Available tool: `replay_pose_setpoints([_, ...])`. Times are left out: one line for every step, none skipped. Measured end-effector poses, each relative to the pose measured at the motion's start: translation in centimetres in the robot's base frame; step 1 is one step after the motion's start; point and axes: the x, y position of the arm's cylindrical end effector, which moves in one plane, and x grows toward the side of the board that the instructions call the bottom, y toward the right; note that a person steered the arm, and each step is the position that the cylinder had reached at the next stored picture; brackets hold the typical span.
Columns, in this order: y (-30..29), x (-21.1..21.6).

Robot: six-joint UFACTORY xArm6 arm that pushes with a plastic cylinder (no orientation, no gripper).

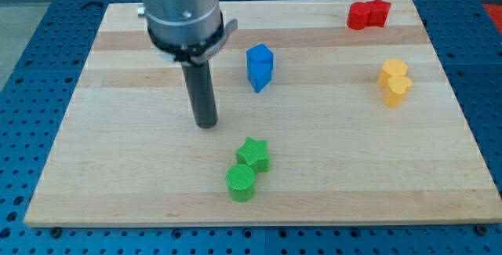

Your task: Move your arm towards the bottom center

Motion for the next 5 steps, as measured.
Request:
replay_pose_setpoints([0.0,0.6])
replay_pose_setpoints([0.0,3.0])
replay_pose_setpoints([0.0,8.1])
replay_pose_setpoints([0.0,8.1])
replay_pose_setpoints([0.9,10.6])
